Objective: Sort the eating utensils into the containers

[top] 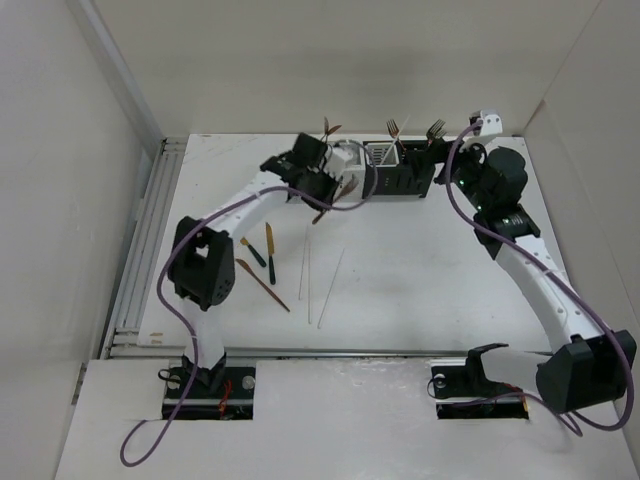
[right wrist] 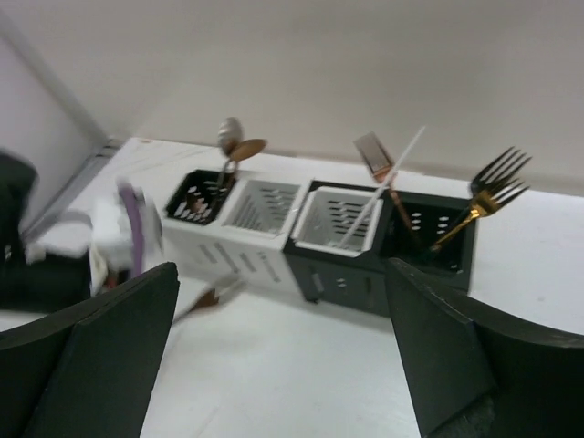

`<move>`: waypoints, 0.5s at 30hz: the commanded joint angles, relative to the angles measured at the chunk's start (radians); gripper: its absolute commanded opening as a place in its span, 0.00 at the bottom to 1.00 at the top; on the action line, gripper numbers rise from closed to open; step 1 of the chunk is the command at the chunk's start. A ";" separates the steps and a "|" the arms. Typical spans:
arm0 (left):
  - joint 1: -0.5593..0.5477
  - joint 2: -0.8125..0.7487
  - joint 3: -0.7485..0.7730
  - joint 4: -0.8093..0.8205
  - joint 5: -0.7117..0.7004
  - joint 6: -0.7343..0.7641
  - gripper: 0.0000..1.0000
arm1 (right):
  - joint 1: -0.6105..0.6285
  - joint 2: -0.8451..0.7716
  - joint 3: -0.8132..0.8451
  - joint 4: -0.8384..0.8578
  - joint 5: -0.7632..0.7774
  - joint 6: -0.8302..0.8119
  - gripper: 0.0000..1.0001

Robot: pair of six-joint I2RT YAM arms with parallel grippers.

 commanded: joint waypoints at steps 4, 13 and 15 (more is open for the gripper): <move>0.032 -0.281 0.146 0.024 0.137 -0.046 0.00 | 0.013 -0.130 -0.032 -0.055 -0.176 0.229 0.99; 0.032 -0.333 0.166 -0.016 0.301 -0.128 0.00 | 0.190 -0.029 0.043 0.039 -0.220 0.452 0.93; 0.032 -0.353 0.166 -0.005 0.310 -0.161 0.00 | 0.222 -0.029 0.028 0.086 -0.220 0.481 0.92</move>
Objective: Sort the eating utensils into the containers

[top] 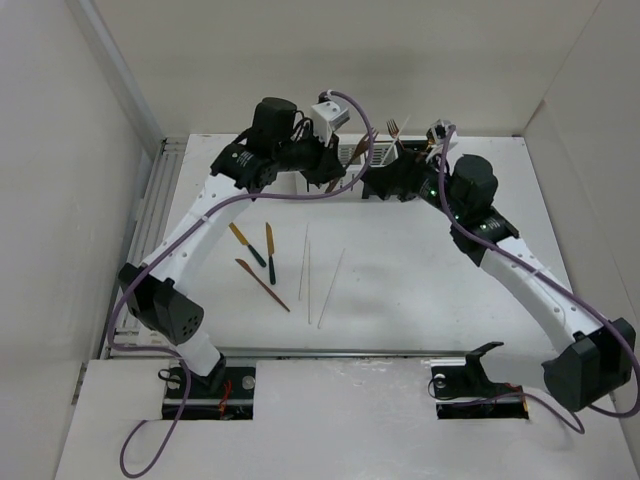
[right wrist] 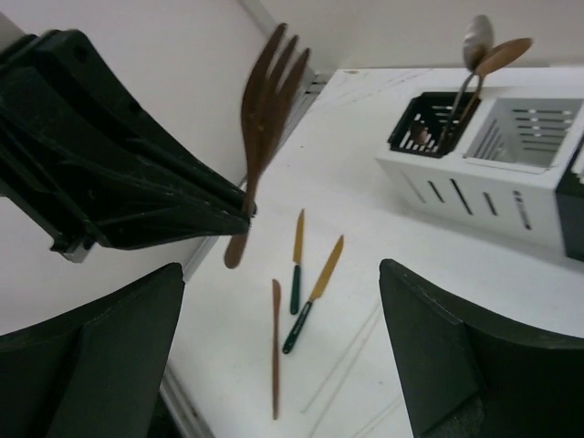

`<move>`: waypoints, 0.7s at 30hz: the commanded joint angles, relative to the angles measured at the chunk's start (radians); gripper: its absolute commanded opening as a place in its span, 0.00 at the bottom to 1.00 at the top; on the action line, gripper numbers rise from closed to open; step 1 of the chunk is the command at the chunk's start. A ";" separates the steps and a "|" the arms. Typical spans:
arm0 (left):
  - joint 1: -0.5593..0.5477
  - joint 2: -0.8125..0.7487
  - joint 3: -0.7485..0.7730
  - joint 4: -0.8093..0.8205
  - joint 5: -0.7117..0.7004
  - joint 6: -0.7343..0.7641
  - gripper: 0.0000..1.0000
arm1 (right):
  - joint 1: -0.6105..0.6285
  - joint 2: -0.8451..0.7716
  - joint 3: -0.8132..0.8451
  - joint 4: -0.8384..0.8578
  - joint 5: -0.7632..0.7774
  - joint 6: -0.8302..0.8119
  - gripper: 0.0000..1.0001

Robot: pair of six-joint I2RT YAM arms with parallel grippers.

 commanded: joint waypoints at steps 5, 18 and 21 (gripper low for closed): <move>-0.006 -0.033 0.003 0.004 0.066 -0.067 0.00 | 0.054 0.044 0.004 0.194 -0.028 0.151 0.90; -0.016 -0.062 -0.067 -0.005 0.063 -0.056 0.00 | 0.090 0.207 0.065 0.331 -0.005 0.311 0.72; -0.016 -0.062 -0.067 -0.005 0.063 -0.056 0.00 | 0.101 0.253 0.087 0.331 -0.017 0.302 0.52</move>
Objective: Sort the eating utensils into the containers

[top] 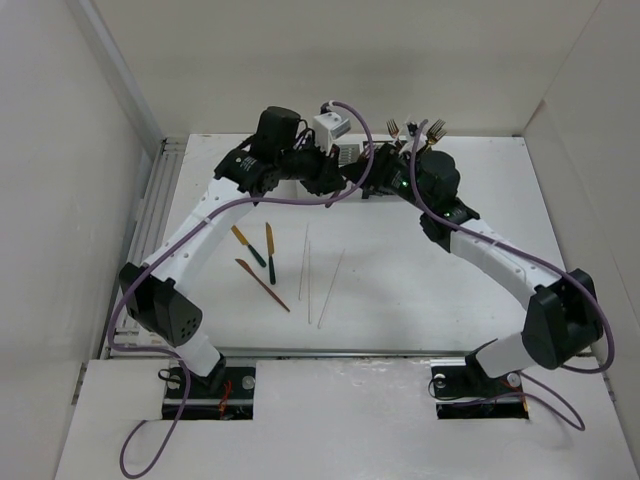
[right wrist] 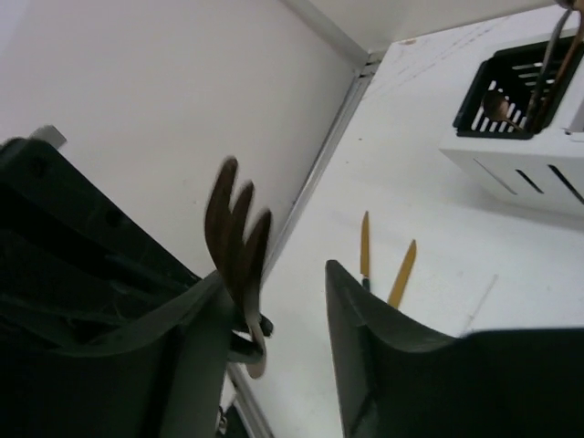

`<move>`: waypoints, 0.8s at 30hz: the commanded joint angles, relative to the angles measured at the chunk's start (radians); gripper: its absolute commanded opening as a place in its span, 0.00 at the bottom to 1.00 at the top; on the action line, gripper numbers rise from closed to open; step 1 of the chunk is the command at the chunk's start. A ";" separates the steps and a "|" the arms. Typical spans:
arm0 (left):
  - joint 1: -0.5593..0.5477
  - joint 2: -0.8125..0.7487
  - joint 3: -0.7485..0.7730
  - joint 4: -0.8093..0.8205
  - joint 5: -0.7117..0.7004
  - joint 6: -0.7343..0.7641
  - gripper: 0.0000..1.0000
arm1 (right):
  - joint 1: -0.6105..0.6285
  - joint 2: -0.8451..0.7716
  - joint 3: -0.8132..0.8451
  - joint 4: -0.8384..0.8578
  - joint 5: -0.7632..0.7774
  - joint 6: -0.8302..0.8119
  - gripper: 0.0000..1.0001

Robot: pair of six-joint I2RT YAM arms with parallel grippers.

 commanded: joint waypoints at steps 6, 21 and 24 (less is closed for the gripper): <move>-0.005 -0.034 -0.003 0.032 0.041 -0.007 0.00 | 0.026 0.059 0.085 0.133 -0.061 0.039 0.00; 0.159 -0.105 -0.245 0.158 -0.786 -0.040 1.00 | -0.109 0.163 0.375 -0.223 0.729 -0.742 0.00; 0.229 -0.114 -0.306 0.151 -0.763 -0.051 1.00 | -0.159 0.287 0.438 -0.223 0.742 -0.751 0.00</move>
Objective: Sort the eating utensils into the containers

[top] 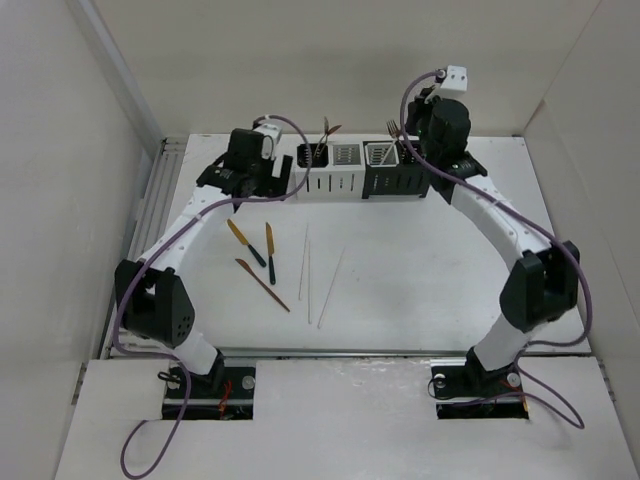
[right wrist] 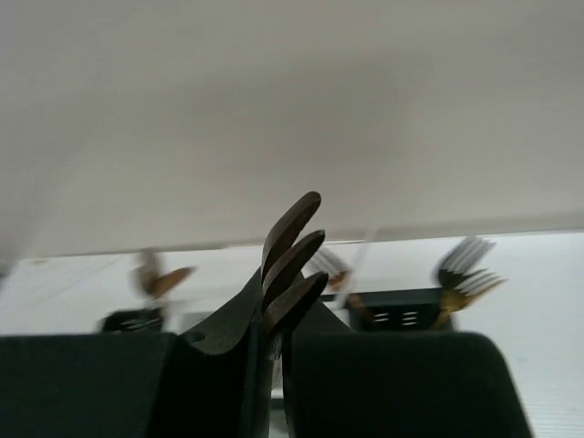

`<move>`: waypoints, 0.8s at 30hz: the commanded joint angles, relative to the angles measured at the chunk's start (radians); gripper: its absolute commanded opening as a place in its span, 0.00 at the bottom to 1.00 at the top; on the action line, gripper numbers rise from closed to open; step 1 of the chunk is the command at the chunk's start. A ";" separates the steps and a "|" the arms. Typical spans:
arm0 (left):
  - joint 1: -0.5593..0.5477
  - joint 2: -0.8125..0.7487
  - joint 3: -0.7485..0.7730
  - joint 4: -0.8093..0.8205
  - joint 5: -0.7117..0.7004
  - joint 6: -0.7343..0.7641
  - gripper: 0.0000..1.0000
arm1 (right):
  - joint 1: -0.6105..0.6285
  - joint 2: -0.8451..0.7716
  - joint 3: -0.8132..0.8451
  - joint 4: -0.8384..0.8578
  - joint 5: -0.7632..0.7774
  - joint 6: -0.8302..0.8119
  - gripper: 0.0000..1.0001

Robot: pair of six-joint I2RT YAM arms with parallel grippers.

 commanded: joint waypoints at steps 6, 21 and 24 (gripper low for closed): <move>0.094 -0.063 -0.199 -0.029 -0.098 -0.089 1.00 | -0.118 0.312 0.180 -0.046 0.158 -0.125 0.00; 0.250 0.102 -0.320 -0.135 0.154 -0.193 0.81 | -0.147 0.448 0.214 -0.046 0.132 -0.134 0.06; 0.250 0.158 -0.258 -0.135 0.190 -0.213 0.78 | -0.147 0.448 0.202 -0.057 0.132 -0.134 0.06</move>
